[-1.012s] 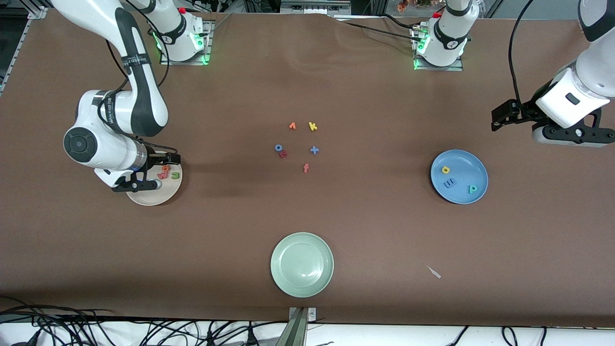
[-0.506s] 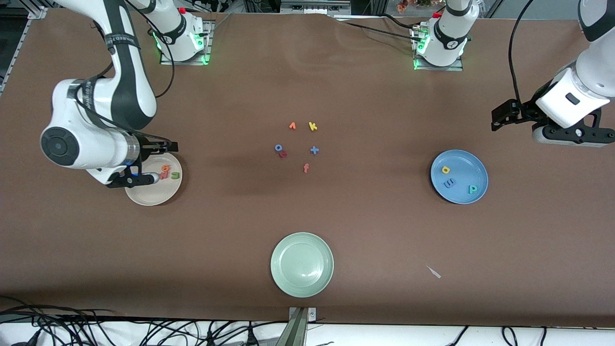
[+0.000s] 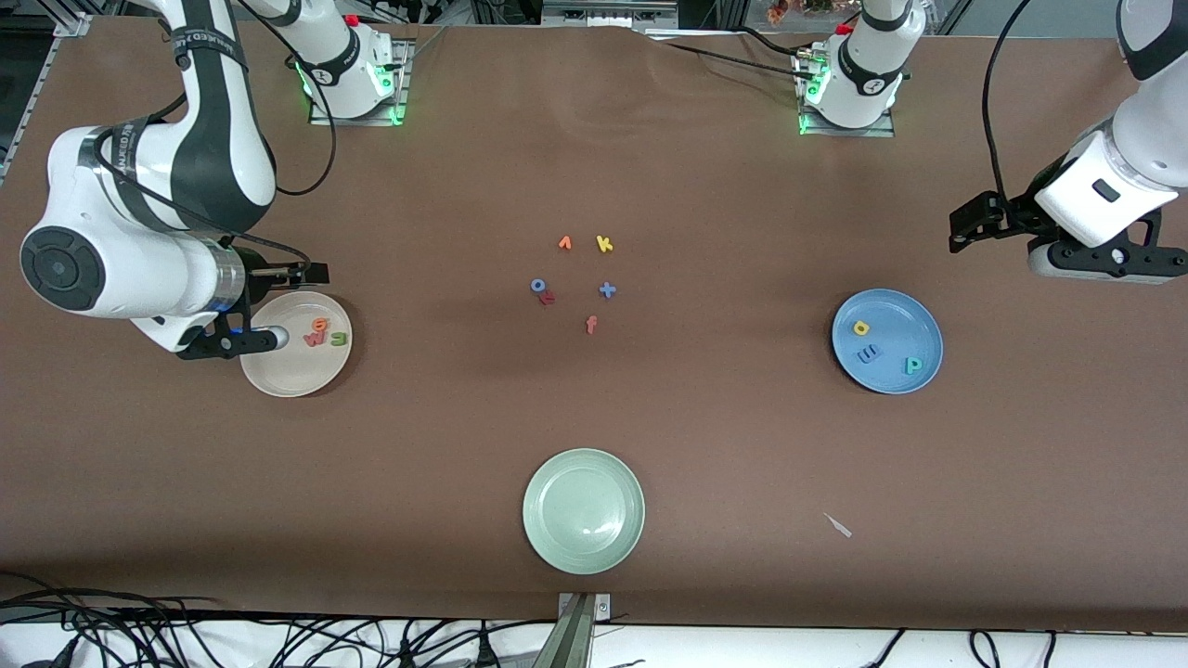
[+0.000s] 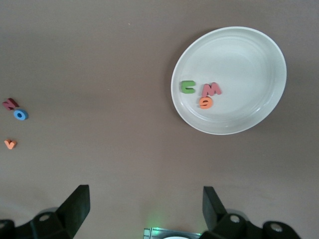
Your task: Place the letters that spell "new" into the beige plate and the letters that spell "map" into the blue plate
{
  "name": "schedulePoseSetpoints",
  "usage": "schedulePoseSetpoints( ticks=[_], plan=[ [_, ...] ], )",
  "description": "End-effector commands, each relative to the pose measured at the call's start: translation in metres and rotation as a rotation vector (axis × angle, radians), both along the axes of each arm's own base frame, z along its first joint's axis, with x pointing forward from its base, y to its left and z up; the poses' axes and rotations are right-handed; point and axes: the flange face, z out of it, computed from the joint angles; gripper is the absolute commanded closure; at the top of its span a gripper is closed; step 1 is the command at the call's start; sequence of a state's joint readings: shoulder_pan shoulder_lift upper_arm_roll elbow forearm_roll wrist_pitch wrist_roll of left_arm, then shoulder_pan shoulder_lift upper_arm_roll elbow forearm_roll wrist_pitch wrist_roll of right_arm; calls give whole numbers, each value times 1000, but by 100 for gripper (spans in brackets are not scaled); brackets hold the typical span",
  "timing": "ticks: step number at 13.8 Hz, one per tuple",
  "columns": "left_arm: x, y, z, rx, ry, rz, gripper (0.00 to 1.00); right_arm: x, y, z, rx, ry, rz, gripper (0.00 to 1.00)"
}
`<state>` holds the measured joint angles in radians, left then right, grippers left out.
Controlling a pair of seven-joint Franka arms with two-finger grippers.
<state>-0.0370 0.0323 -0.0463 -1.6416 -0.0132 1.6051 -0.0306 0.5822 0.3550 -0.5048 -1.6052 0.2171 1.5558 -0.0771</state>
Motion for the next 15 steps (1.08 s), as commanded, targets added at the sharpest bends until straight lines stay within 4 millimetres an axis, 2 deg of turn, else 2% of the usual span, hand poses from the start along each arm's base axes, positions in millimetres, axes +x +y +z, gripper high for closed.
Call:
schedulePoseSetpoints(
  ticks=[1, 5, 8, 10, 12, 15],
  plan=[
    [-4, -1, 8, 31, -4, -1, 0, -5, -10, 24, 25, -16, 25, 0],
    [-4, -1, 8, 31, -3, -1, 0, -9, -22, 53, 8, -72, 60, 0],
    [-4, -1, 8, 31, -3, -1, 0, -13, -41, 90, 20, -167, 37, 0],
    [-4, -1, 8, 31, -3, -1, 0, -22, -53, 121, 10, -224, 26, 0],
    [-4, -1, 8, 31, -3, -1, 0, -31, -65, 144, -36, -263, 38, 0],
    [-4, -1, 8, 31, -3, -1, 0, -36, -84, 150, -36, -252, -2, 0]
  ],
)
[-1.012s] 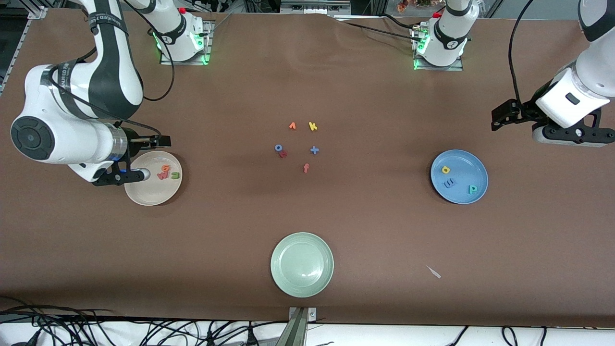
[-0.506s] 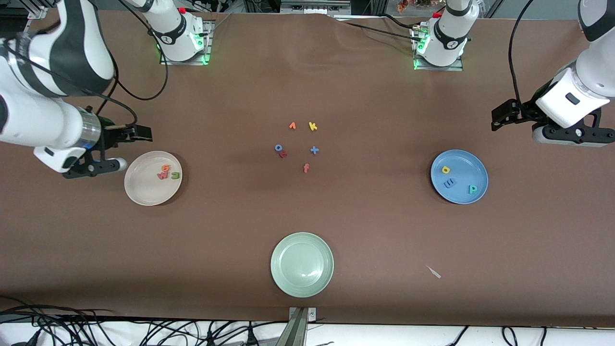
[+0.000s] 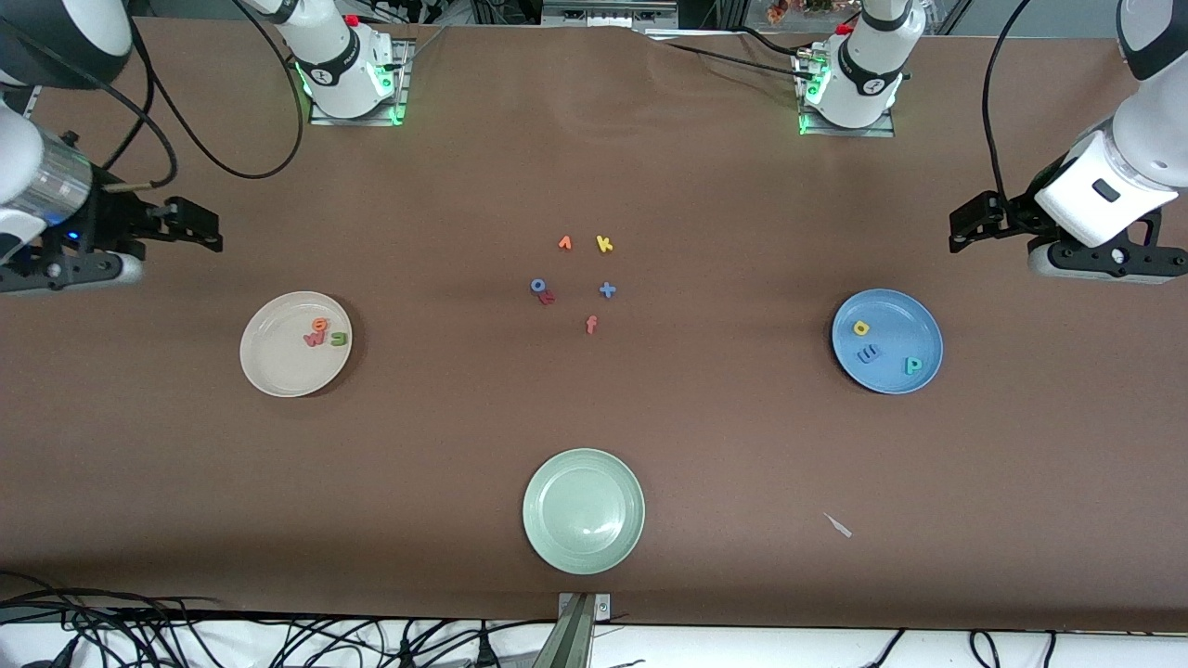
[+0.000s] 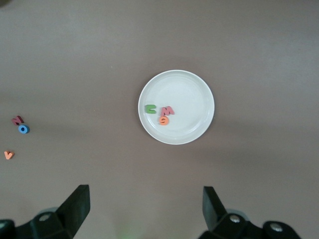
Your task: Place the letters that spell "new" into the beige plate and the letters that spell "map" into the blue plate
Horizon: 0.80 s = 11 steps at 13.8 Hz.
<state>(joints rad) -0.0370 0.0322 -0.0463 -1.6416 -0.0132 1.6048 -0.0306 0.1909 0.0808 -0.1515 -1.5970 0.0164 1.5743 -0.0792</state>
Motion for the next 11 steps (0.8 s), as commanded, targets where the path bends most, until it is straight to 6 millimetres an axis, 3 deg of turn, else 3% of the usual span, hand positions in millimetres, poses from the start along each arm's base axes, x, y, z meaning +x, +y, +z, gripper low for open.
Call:
schedulePoseSetpoints(
  ticks=[1, 11],
  plan=[
    [-4, -1, 7, 31, -3, -1, 0, -8, -9, 4, -10, 4, -10, 0],
    [-4, -1, 8, 31, -4, -1, 0, -2, 7, 0, -14, 1, 9, 0]
  ],
)
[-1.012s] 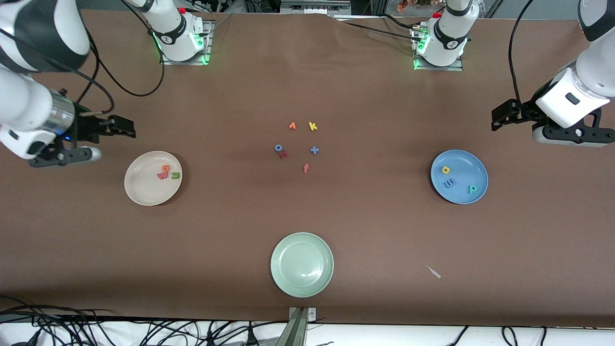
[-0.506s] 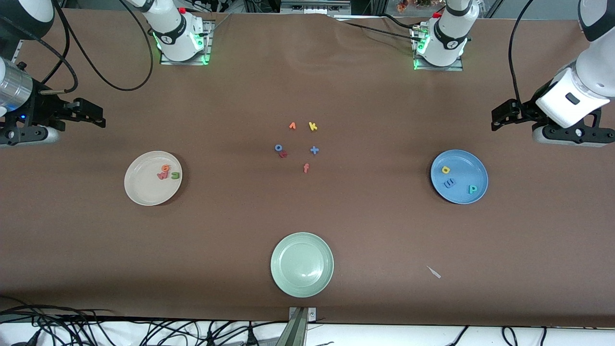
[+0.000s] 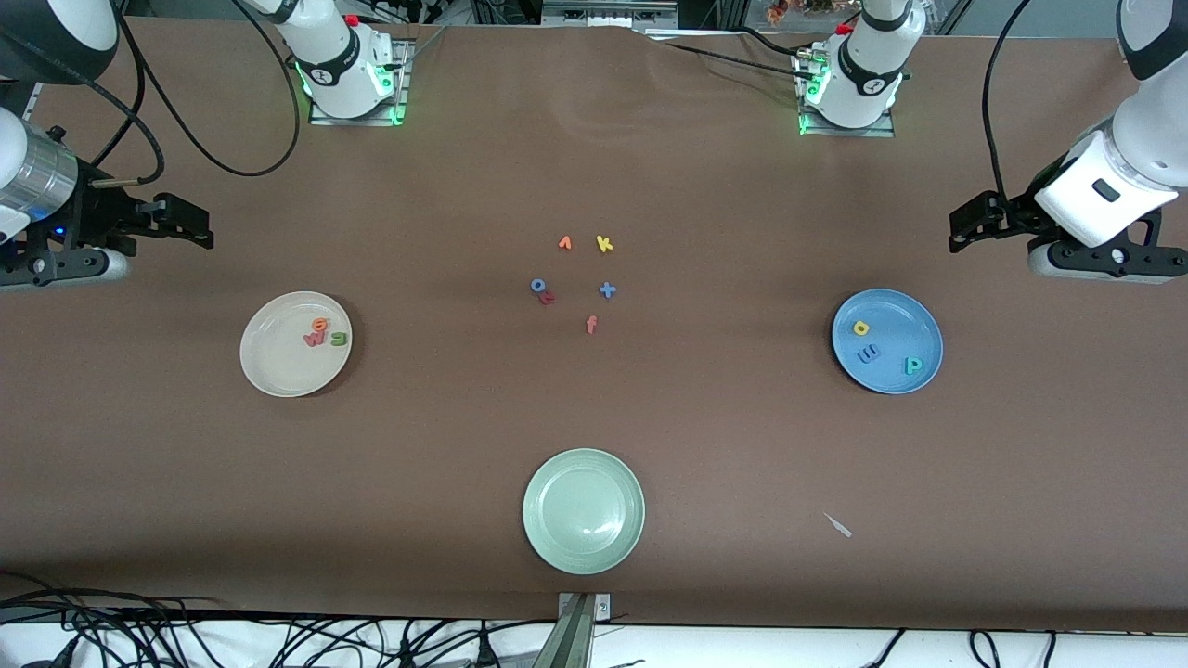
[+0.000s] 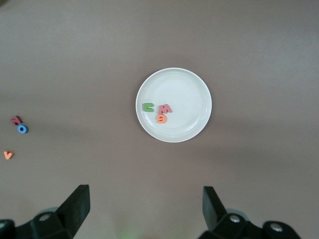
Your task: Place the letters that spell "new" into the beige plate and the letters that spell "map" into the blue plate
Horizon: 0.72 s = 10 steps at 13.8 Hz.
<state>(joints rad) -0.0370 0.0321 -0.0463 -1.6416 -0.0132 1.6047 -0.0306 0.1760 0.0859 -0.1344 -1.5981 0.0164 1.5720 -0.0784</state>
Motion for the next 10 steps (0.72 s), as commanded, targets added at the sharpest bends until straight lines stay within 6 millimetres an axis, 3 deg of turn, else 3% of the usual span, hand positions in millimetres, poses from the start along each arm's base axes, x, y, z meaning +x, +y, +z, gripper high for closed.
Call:
schedulePoseSetpoints(
  ticks=[1, 10],
  plan=[
    [-4, -1, 8, 31, -4, 1, 0, -2, 6, 5, -13, -11, 4, 0],
    [-4, -1, 8, 31, -4, 1, 0, -2, 3, 2, -13, 0, -2, 0]
  ],
)
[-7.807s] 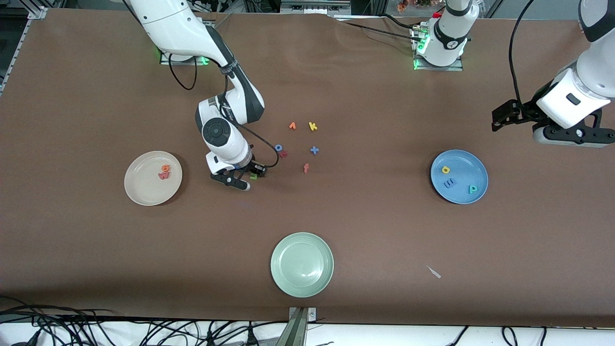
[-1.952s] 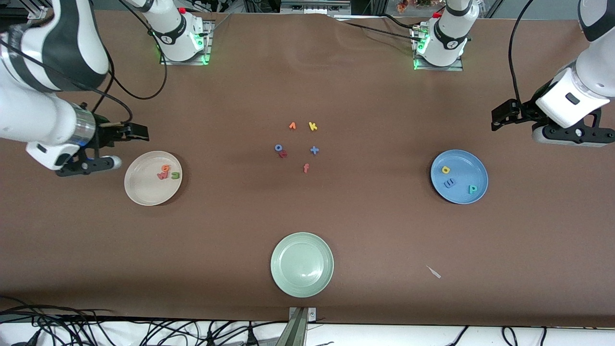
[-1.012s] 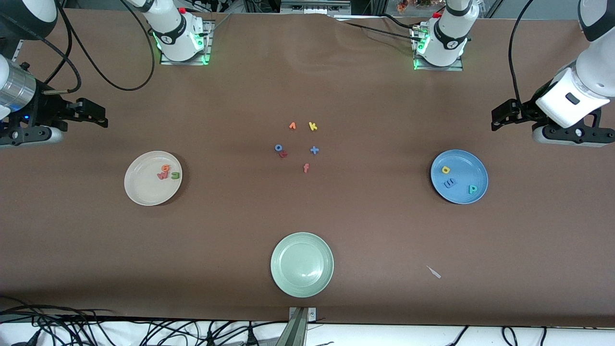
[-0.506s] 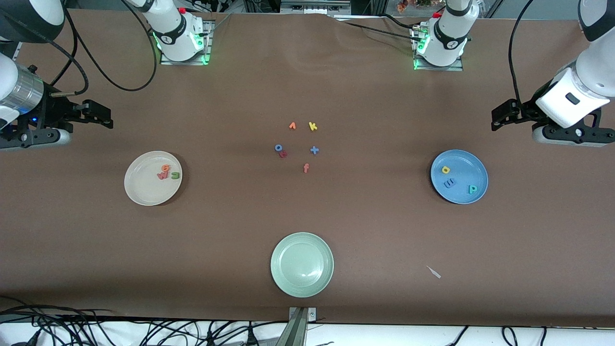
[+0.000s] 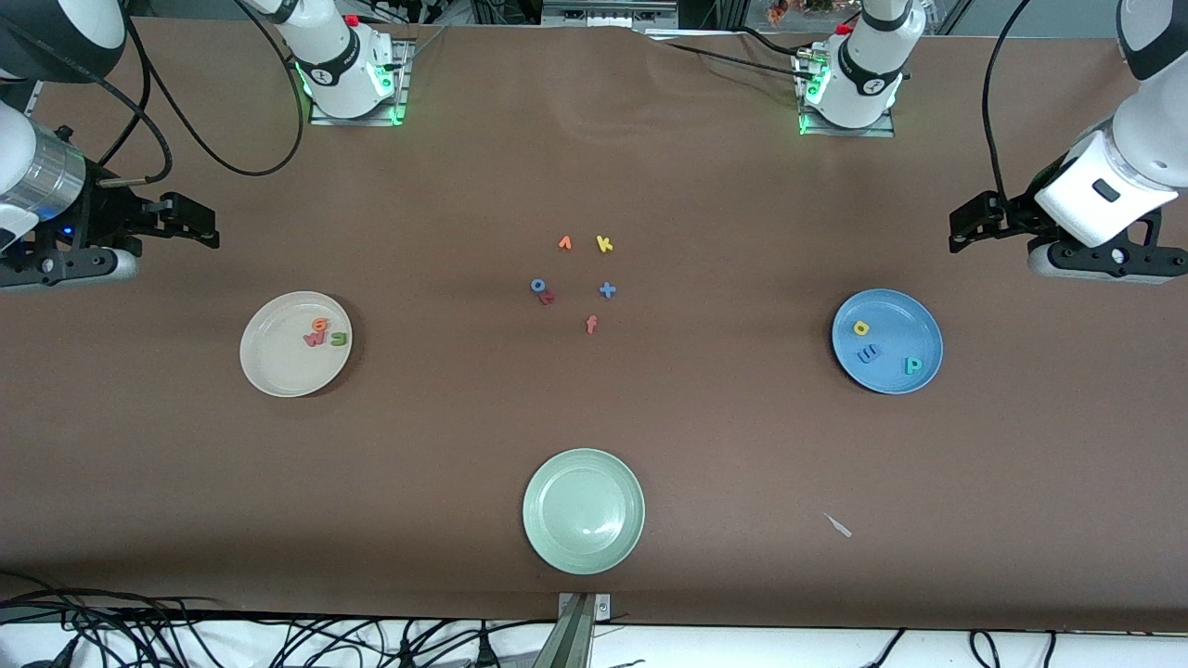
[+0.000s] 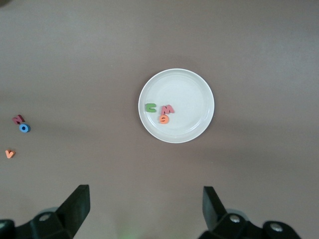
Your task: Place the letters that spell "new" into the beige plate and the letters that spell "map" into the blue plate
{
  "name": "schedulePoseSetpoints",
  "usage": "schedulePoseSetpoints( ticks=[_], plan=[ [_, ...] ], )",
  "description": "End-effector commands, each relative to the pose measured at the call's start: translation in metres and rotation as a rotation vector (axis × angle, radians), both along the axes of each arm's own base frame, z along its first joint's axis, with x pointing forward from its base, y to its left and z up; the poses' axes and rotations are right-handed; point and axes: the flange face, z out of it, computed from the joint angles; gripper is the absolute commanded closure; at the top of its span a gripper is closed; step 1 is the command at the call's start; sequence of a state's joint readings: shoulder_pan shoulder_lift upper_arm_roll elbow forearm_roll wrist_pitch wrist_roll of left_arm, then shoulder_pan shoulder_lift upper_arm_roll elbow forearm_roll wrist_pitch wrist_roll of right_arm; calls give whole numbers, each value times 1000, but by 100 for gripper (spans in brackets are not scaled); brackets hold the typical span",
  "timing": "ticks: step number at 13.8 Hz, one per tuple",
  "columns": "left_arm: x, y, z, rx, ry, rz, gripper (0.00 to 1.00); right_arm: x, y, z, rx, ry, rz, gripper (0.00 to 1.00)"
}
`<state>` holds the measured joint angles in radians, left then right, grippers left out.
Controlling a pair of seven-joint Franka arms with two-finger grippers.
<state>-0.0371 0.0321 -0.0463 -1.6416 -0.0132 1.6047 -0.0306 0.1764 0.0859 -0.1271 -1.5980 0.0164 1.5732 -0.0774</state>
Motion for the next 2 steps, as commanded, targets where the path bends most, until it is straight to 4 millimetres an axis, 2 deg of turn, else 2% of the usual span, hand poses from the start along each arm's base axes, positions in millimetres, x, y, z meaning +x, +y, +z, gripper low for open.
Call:
schedulePoseSetpoints(
  ticks=[1, 2],
  plan=[
    [-4, -1, 8, 31, -3, 1, 0, -2, -1, 2, -13, 1, -9, 0],
    [-4, -1, 8, 31, -4, 1, 0, -2, -1, 3, -13, -1, -9, 0]
  ],
)
